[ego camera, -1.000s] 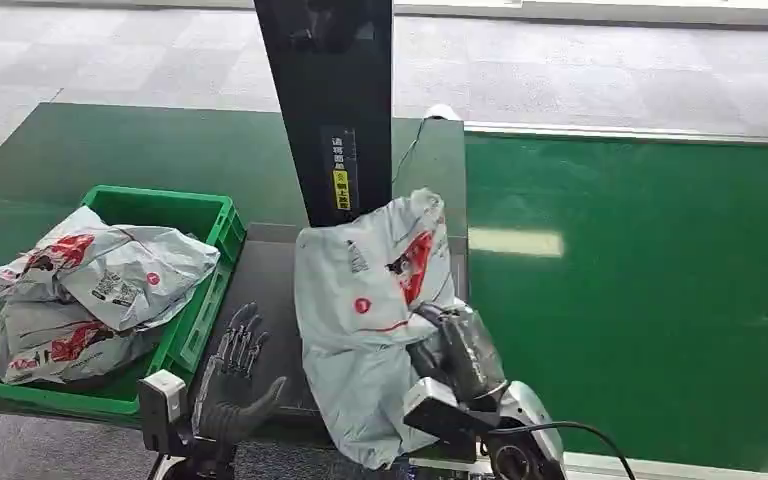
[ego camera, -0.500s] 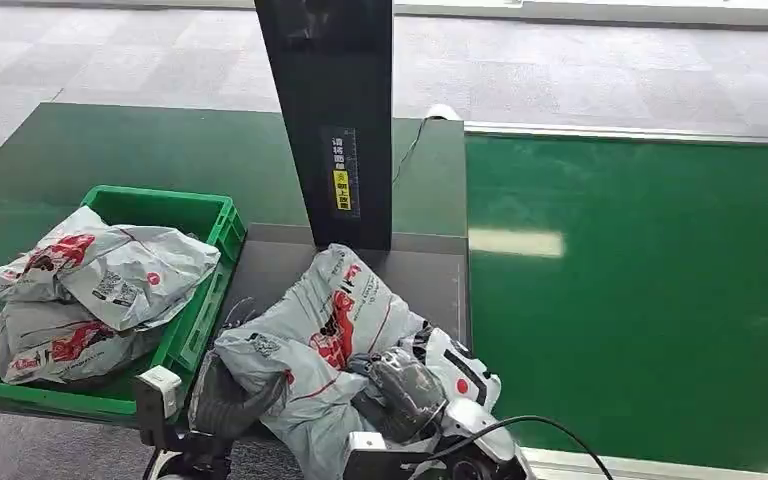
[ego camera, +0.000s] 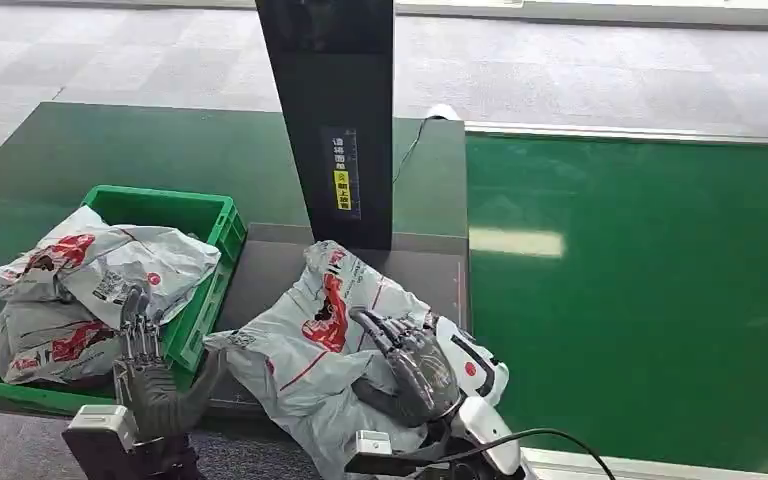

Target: Moved the parcel from conveyor to table for the left to box.

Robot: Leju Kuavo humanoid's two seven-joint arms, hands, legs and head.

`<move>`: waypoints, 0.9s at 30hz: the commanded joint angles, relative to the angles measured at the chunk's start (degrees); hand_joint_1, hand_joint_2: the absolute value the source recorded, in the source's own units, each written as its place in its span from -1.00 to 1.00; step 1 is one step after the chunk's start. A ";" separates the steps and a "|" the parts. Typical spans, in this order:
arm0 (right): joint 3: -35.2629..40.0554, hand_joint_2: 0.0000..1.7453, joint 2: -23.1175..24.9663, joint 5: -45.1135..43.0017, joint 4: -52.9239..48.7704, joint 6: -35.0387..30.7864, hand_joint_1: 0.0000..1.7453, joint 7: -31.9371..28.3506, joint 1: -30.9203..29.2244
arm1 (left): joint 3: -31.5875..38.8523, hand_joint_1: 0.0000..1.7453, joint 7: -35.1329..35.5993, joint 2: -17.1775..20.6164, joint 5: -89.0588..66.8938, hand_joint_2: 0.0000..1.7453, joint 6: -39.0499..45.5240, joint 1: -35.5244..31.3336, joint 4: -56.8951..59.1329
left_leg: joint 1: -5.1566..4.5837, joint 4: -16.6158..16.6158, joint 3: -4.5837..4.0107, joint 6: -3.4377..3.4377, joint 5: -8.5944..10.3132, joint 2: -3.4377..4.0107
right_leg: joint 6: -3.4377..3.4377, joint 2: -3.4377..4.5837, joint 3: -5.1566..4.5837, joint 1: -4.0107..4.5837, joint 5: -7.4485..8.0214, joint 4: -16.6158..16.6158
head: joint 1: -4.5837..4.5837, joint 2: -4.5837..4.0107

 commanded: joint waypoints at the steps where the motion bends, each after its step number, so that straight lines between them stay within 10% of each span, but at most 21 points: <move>1: -2.96 1.00 -0.55 -14.81 -8.65 -1.38 -1.00 -7.48 1.78 | -6.67 -1.00 -1.65 3.18 -3.02 1.00 3.08 0.32 -2.68 | -0.01 0.00 -0.02 0.04 0.02 -0.17 | -0.03 0.09 -0.01 -0.02 0.00 0.01 | -0.02 0.00; 12: -5.23 1.00 -0.79 -24.46 -12.10 -1.95 -1.00 -10.87 3.34 | -9.64 -1.00 0.86 4.68 -6.14 1.00 0.03 0.40 -3.60 | -0.01 -0.02 0.01 0.03 0.02 -0.11 | -0.01 0.06 0.01 -0.02 0.00 -0.02 | -0.02 0.00; 27: -9.12 1.00 1.67 -28.79 -14.10 -0.35 -1.00 -10.56 4.71 | -19.37 -1.00 26.39 7.40 -41.56 1.00 -12.62 -5.86 9.69 | -0.03 -0.07 0.08 0.03 0.04 -0.17 | -0.02 0.02 0.06 -0.04 0.00 -0.05 | -0.02 0.00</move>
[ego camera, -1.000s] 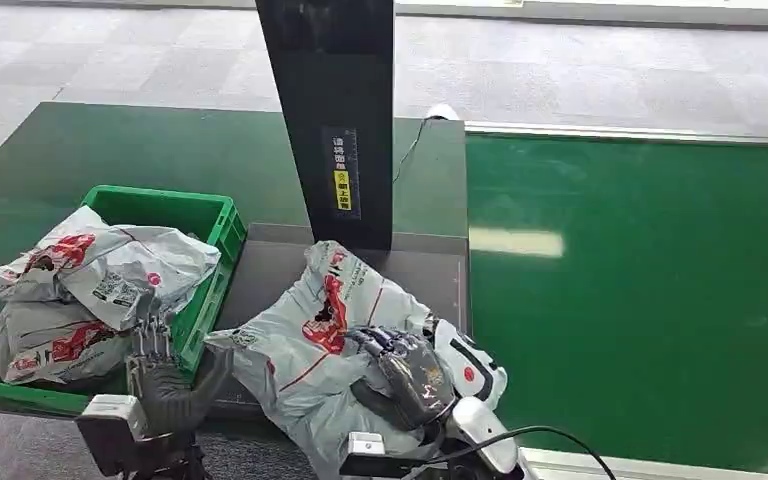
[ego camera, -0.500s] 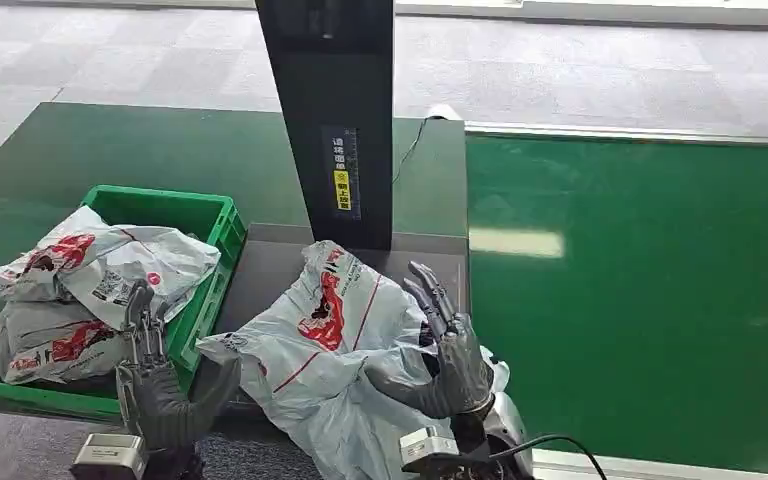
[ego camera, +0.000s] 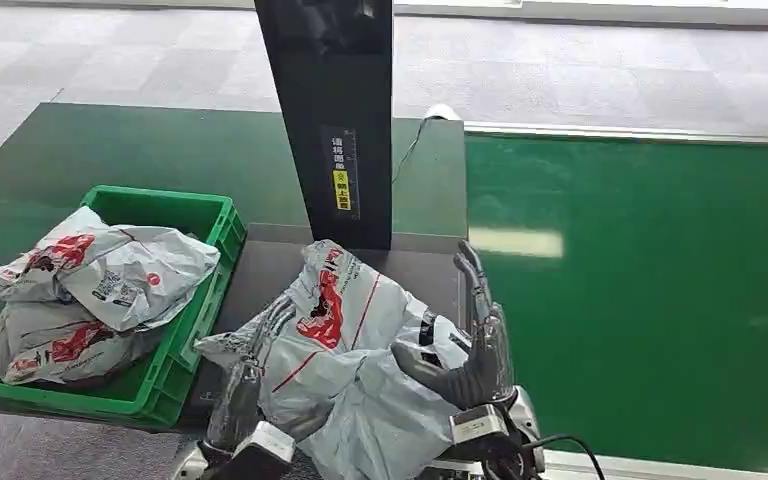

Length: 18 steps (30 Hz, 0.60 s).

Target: Moved the parcel from conveyor to table for the left to box.

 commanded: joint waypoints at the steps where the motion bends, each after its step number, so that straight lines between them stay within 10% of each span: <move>1: -2.99 1.00 0.88 1.22 -1.43 -0.78 -1.00 0.23 1.83 | -5.04 -1.00 7.85 2.29 -8.94 1.00 -4.68 -3.86 10.71 | -0.02 -0.13 0.09 0.05 0.06 -0.28 | -0.04 0.02 0.11 -0.03 0.01 -0.10 | -0.04 0.00; 18: -3.50 1.00 1.07 2.16 -2.40 -1.10 -1.00 0.33 3.44 | -5.61 -1.00 8.00 2.27 -9.85 1.00 -5.32 -4.18 13.40 | -0.01 -0.04 0.01 0.02 0.01 -0.10 | -0.02 0.05 0.02 -0.02 0.00 -0.03 | -0.02 0.00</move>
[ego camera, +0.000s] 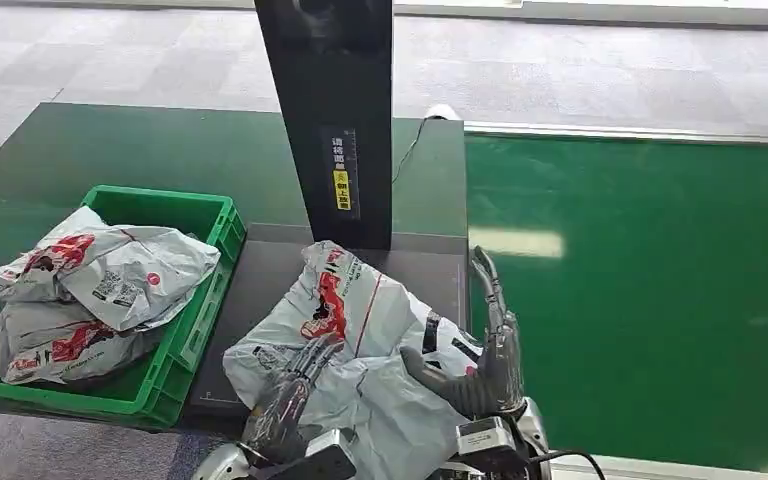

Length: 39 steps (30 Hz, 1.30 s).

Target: Moved the parcel from conveyor to table for the left to box.

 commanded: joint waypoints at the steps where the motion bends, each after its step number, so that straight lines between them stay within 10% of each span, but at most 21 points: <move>1: -1.35 1.00 0.11 -0.09 0.29 -0.08 -1.00 0.29 0.16 | -1.67 -1.00 0.17 0.85 -0.21 1.00 -0.38 -1.07 4.48 | -0.01 -0.08 0.05 0.05 0.04 -0.19 | -0.03 0.11 0.06 -0.02 0.02 -0.07 | -0.02 0.00; 9: -1.69 1.00 0.30 0.54 -0.06 0.22 -1.00 0.84 0.63 | -1.35 -1.00 -1.59 0.95 2.31 1.00 -0.86 -0.91 3.78 | 0.00 -0.07 0.04 0.05 0.04 -0.22 | -0.04 0.12 0.06 -0.01 0.03 -0.07 | 0.00 0.00; 13: -2.21 1.00 0.30 1.21 -0.92 0.24 -1.00 1.14 1.41 | -0.05 0.66 -2.98 0.44 3.07 1.00 0.53 -1.34 3.40 | 0.00 -0.05 0.02 0.05 0.04 -0.23 | -0.04 0.08 0.05 -0.01 0.02 -0.06 | 0.00 0.00; 16: -2.34 1.00 0.15 1.29 -1.11 0.30 -1.00 1.30 1.55 | 0.77 0.96 -3.77 -0.06 3.42 1.00 1.25 -1.41 3.17 | 0.02 -0.04 0.00 0.05 0.03 -0.21 | -0.03 0.09 0.03 0.01 0.03 -0.06 | 0.00 0.00; 39: -2.31 1.00 -0.14 0.59 -0.89 0.02 -1.00 1.17 1.59 | 4.53 1.00 -7.36 -1.38 6.83 1.00 9.75 0.44 -0.39 | 0.00 -0.03 0.01 0.05 0.02 -0.13 | -0.03 0.15 0.02 -0.01 0.03 -0.04 | 0.00 0.00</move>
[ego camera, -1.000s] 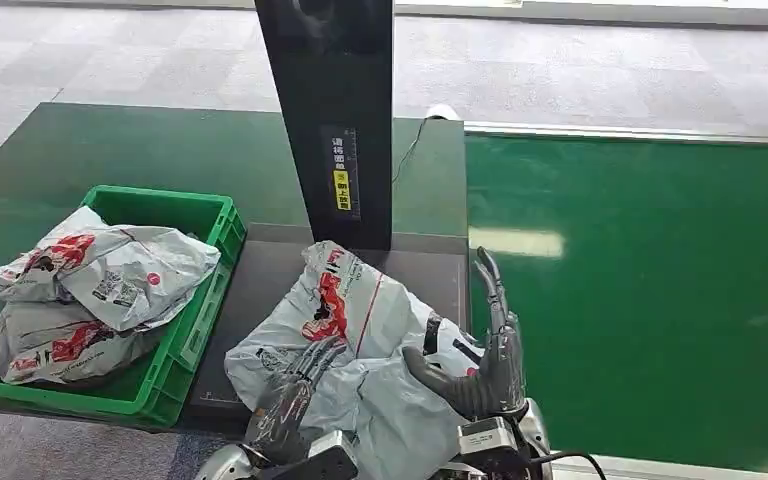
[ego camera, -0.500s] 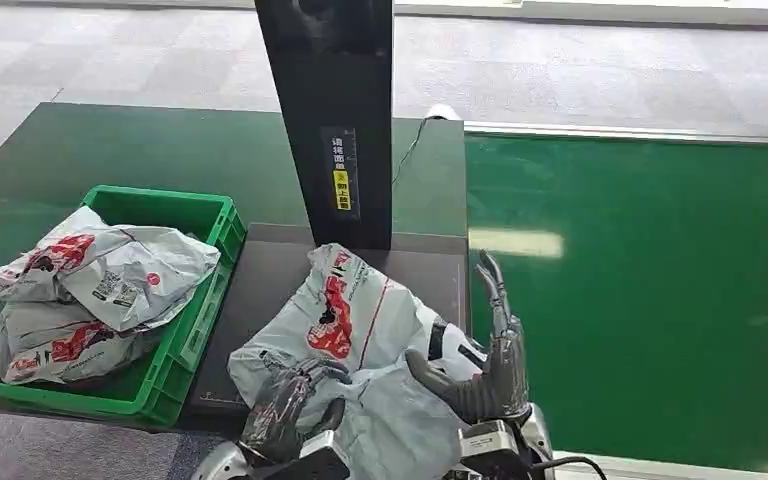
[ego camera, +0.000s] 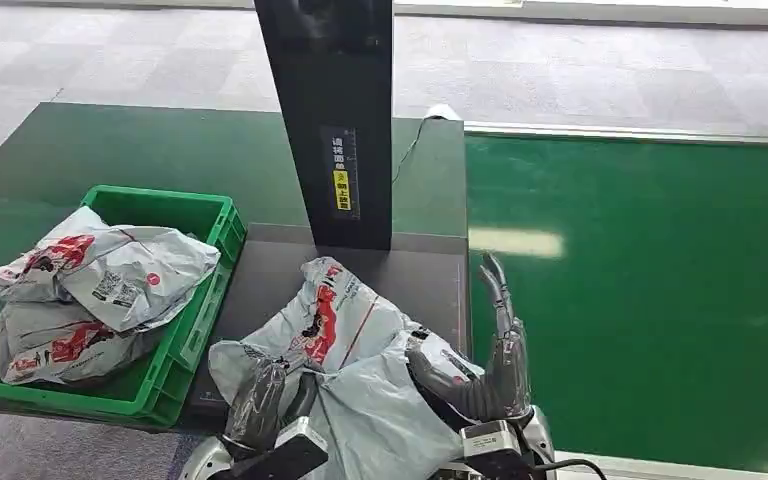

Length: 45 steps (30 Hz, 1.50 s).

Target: Moved the parcel from conveyor to table for the left to box.

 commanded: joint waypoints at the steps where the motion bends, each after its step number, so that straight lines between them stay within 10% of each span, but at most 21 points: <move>1: -0.95 1.00 -0.26 -0.44 0.47 0.06 -1.00 0.06 -0.44 | 1.82 1.00 -1.18 -0.92 1.24 1.00 2.90 0.59 -0.09 | 0.01 -0.02 0.01 0.05 0.02 -0.14 | -0.03 0.12 0.02 0.00 0.02 -0.03 | 0.02 0.00; 14: -0.05 1.00 -0.91 -1.15 1.86 0.51 -1.00 -0.27 -1.39 | 9.30 1.00 -11.01 -1.17 0.93 1.00 26.97 3.47 -13.61 | 0.03 0.00 -0.01 0.07 -0.01 -0.13 | -0.05 0.28 -0.01 0.03 0.03 -0.02 | 0.02 0.00; 19: 0.84 1.00 -1.29 -2.06 2.47 -0.45 -1.00 -0.71 -1.43 | 23.30 1.00 -24.75 -11.33 -4.79 1.00 26.97 5.12 -19.44 | 0.05 0.02 -0.05 0.10 0.01 -0.15 | -0.04 0.35 -0.03 0.04 0.09 -0.04 | 0.00 0.00; 34: 1.71 1.00 -1.74 -2.98 2.51 -1.99 -1.00 -1.08 -1.07 | 37.07 1.00 -25.25 -14.00 -11.33 1.00 26.97 -0.30 -26.68 | 0.05 0.01 -0.03 0.06 0.02 -0.16 | -0.04 0.19 0.01 0.04 0.05 -0.04 | 0.02 0.00; 39: 2.13 1.00 -1.70 -3.52 1.54 -1.77 -1.00 -0.41 -1.92 | 51.92 1.00 -24.75 -13.06 -15.18 1.00 26.97 -11.46 -16.90 | 0.02 -0.08 0.02 0.03 0.10 -0.18 | -0.08 0.20 0.02 0.02 0.09 -0.05 | 0.02 0.00; 45: 1.69 1.00 -1.57 -3.01 1.39 -1.23 -1.00 0.62 -2.66 | 51.40 1.00 -5.73 -1.86 -23.51 1.00 26.97 -18.33 -0.70 | 0.00 -0.19 0.11 0.00 0.21 -0.27 | -0.12 0.14 0.08 -0.01 0.12 -0.08 | 0.02 0.00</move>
